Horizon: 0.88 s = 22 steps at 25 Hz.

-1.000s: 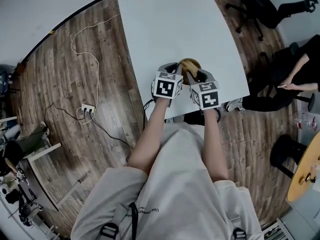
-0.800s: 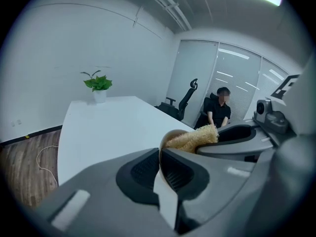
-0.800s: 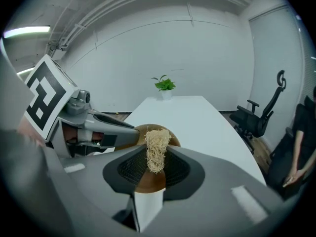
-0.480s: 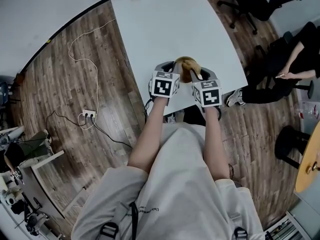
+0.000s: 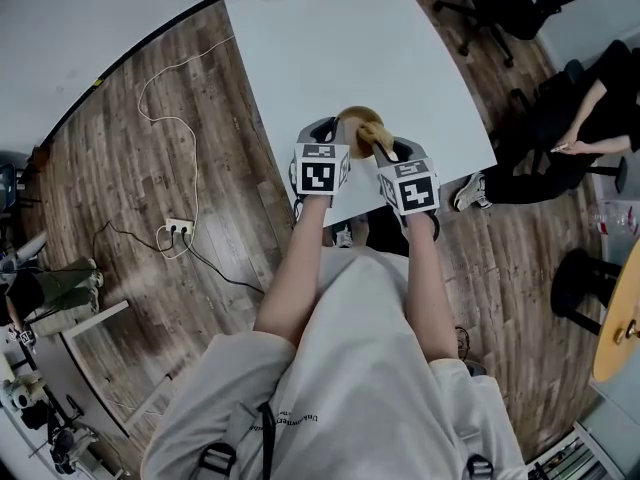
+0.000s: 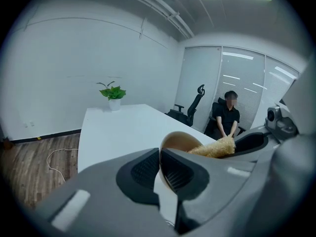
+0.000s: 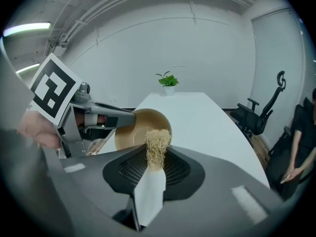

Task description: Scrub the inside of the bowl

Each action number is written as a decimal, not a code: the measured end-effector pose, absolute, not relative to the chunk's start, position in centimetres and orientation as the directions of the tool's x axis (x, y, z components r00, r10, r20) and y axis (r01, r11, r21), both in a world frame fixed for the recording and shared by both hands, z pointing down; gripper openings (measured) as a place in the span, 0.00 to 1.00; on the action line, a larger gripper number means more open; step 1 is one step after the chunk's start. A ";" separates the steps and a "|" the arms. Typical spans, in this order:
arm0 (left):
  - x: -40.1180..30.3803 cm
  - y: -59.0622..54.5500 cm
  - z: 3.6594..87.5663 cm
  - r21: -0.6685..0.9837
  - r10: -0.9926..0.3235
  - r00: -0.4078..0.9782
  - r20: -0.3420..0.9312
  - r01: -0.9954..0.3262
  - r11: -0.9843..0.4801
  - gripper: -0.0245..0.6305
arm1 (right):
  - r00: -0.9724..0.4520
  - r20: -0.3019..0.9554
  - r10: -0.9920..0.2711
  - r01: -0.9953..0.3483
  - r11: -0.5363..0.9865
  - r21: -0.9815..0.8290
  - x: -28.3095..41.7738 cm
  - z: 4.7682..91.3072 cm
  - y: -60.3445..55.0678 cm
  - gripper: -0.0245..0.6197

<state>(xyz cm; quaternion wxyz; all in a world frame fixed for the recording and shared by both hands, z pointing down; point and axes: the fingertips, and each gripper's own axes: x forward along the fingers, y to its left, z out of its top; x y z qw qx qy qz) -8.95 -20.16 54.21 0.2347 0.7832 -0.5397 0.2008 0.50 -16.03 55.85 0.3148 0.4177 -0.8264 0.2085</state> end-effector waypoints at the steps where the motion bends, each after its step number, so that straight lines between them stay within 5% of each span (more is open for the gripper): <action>1: -9.1 -20.1 54.2 0.152 -0.755 0.333 0.565 -0.941 -0.301 0.06 | -0.460 0.696 -0.551 -0.817 0.570 -0.089 0.3 55.9 -15.7 0.21; 11: -8.1 -19.6 54.5 0.165 -0.727 0.375 0.576 -0.924 -0.346 0.06 | -0.552 0.702 -0.450 -0.761 0.617 -0.203 -2.1 56.7 -12.6 0.20; 22: -3.8 -18.2 54.7 0.168 -0.653 0.470 0.594 -0.866 -0.470 0.07 | -0.555 0.665 -0.500 -0.795 0.553 -0.249 0.0 56.0 -13.5 0.20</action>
